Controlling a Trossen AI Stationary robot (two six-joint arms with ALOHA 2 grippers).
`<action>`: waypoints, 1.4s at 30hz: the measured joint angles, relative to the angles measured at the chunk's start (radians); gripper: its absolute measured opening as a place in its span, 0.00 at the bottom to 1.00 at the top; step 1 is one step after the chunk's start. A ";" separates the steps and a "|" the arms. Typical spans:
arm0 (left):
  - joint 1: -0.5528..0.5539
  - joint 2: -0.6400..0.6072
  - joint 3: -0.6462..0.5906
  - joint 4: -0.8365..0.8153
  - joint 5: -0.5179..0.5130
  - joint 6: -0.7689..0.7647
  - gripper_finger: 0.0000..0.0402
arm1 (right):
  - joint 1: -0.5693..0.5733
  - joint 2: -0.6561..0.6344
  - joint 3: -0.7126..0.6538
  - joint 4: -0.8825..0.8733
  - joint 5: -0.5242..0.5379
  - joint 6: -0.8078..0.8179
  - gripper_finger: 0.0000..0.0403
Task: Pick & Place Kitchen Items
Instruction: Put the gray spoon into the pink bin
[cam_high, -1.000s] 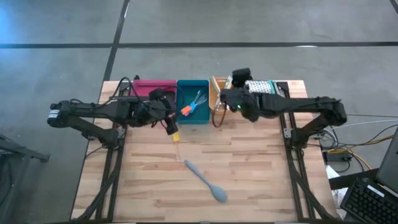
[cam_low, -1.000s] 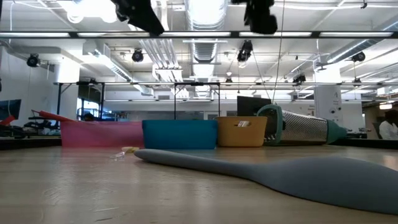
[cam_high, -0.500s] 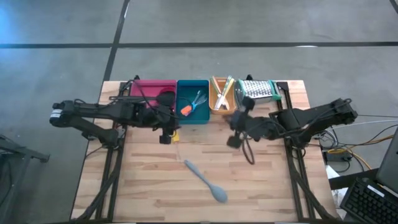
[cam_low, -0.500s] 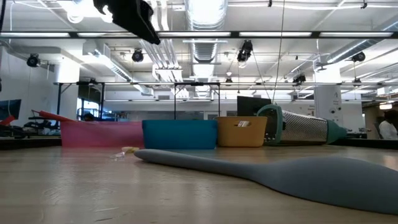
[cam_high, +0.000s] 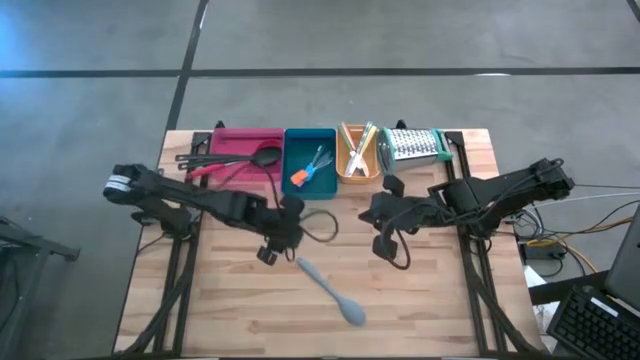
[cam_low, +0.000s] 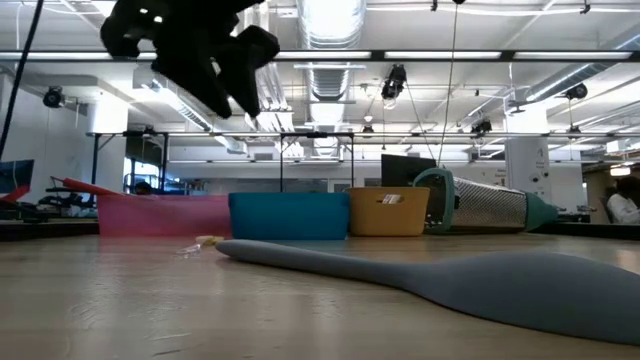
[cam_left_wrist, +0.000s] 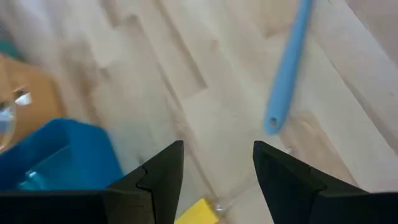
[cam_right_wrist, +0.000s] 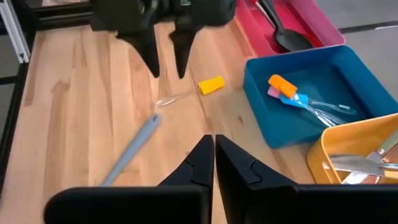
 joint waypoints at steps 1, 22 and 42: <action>-0.012 0.018 0.000 0.001 0.000 0.004 0.49 | 0.001 0.000 0.000 -0.001 0.000 0.000 0.03; -0.106 0.290 0.000 0.169 0.096 -0.034 0.49 | 0.000 0.000 -0.004 -0.002 0.000 -0.008 0.02; -0.111 0.452 0.004 0.292 0.159 -0.042 0.46 | 0.000 0.000 -0.007 -0.008 0.000 -0.012 0.02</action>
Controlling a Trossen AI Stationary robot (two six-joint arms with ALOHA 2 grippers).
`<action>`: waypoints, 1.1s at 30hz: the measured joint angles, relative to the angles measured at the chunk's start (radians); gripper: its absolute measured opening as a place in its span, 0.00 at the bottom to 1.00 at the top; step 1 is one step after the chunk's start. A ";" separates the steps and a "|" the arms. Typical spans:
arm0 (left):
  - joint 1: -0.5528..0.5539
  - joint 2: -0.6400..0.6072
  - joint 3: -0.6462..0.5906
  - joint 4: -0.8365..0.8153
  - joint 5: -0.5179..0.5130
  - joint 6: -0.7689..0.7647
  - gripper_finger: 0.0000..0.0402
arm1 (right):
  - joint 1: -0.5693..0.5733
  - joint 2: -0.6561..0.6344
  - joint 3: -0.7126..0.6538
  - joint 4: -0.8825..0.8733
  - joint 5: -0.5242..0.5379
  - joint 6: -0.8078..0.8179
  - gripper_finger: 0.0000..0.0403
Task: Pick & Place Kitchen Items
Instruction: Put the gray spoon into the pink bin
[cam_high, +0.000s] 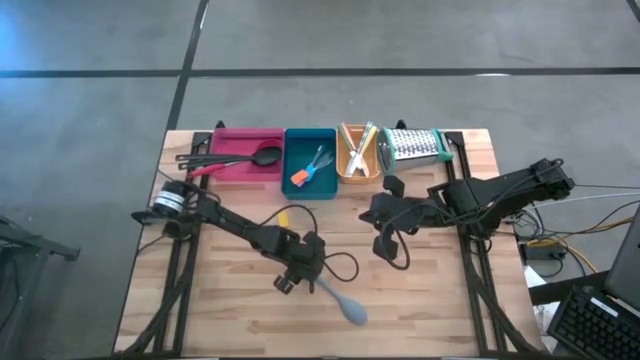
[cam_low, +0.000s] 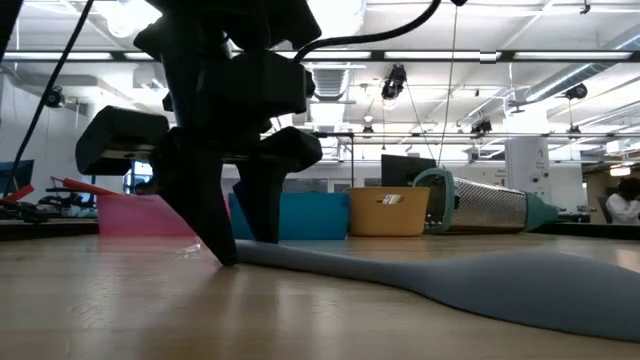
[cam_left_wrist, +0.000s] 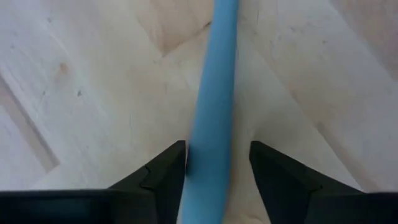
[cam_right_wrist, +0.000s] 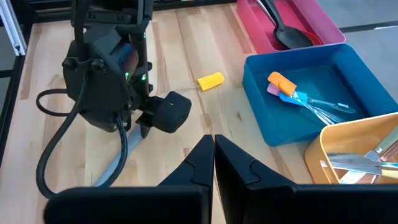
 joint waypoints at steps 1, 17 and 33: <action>0.000 0.004 0.000 0.001 0.001 0.007 0.44 | 0.000 0.000 0.000 0.000 0.000 0.000 0.02; 0.000 -0.064 0.111 -0.311 -0.074 0.016 0.21 | 0.000 0.000 -0.003 0.000 0.001 -0.019 0.02; 0.178 -0.598 0.060 -0.740 -0.418 -0.144 0.21 | 0.000 0.000 -0.008 0.002 0.009 -0.042 0.02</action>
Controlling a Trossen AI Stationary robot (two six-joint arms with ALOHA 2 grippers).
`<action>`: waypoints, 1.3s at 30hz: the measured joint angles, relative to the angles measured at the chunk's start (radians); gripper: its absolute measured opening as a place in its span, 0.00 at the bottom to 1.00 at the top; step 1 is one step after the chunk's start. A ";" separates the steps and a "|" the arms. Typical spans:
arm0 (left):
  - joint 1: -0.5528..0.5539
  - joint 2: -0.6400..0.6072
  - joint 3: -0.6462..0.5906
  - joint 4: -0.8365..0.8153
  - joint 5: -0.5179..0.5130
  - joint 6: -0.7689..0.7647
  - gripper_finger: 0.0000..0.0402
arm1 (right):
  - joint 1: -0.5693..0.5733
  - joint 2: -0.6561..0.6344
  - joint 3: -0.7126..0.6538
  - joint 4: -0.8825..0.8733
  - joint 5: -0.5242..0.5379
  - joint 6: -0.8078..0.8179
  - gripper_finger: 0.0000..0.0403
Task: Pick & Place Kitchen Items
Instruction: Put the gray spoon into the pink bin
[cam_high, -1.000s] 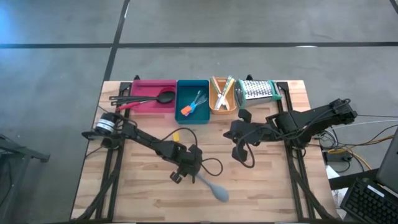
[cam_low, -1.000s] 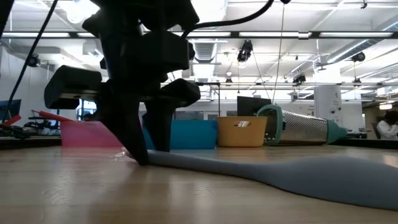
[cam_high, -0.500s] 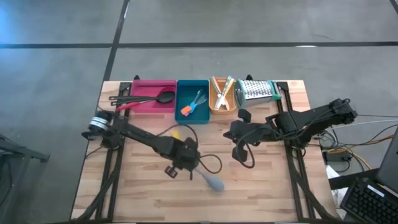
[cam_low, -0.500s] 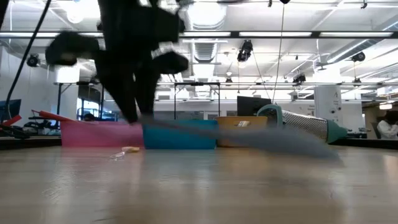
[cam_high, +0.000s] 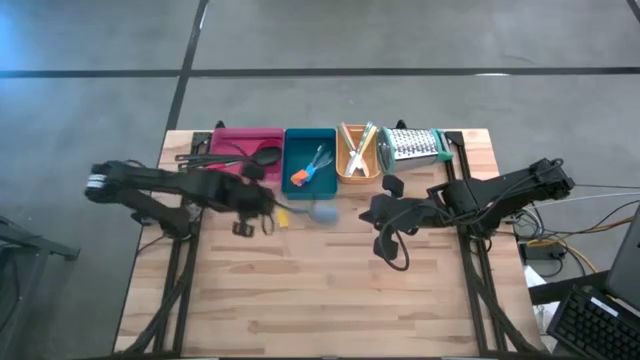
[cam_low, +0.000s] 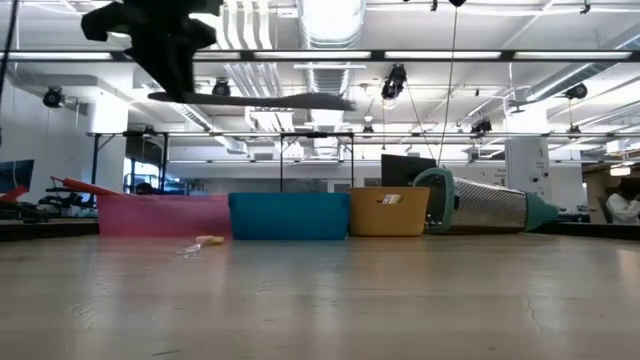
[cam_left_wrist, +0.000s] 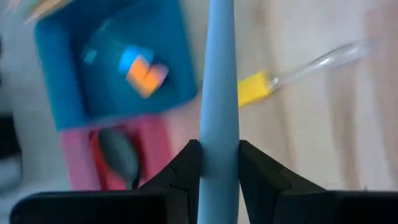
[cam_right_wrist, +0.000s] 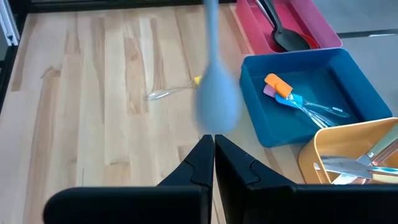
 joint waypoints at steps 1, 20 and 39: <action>0.022 -0.032 -0.005 -0.027 -0.011 -0.016 0.21 | 0.000 0.000 -0.001 0.000 0.000 0.000 0.02; 0.430 -0.324 -0.225 -0.258 -0.103 -0.067 0.21 | 0.000 0.000 -0.002 0.051 0.002 -0.083 0.02; 0.796 -0.285 -0.359 -0.009 -0.137 0.178 0.21 | -0.003 0.000 -0.006 0.053 0.002 -0.106 0.02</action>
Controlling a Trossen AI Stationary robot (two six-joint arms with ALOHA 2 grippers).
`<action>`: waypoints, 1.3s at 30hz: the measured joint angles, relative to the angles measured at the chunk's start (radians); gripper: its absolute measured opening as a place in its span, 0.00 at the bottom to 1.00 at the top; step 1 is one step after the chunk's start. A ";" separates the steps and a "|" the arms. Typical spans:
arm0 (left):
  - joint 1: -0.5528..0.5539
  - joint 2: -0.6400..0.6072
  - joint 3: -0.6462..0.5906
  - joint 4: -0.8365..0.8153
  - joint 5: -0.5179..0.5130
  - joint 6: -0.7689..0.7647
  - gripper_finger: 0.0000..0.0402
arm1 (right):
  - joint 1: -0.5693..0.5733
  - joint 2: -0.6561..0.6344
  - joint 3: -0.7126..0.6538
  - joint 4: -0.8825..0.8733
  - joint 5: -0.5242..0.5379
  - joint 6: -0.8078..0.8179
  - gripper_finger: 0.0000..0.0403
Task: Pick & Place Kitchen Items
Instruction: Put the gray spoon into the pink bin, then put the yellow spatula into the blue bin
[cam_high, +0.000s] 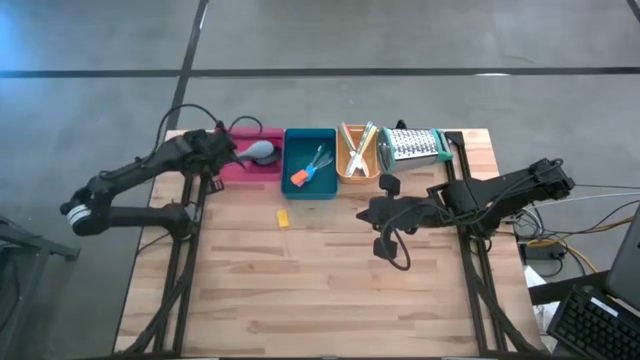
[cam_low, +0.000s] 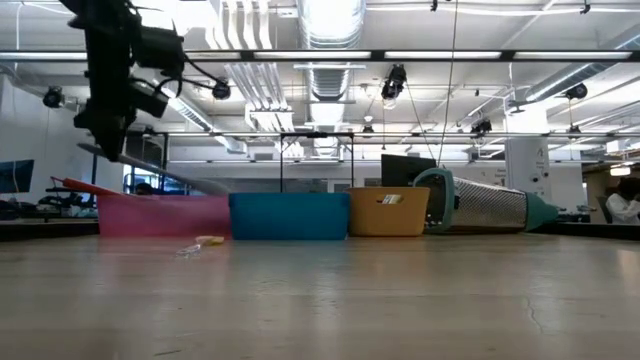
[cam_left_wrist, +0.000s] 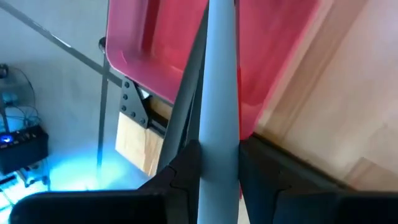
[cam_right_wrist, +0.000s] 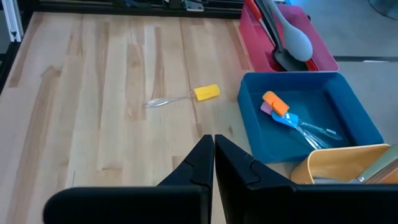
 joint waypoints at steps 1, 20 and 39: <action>0.012 0.009 -0.008 0.023 0.006 0.003 0.21 | 0.000 0.000 0.000 0.000 0.000 -0.002 0.02; 0.095 0.210 -0.032 0.143 0.009 -0.002 0.45 | 0.001 0.000 0.000 0.000 0.000 0.002 0.02; 0.092 0.117 0.122 -0.062 0.287 -0.250 0.73 | 0.001 0.000 -0.017 0.022 -0.001 0.002 0.02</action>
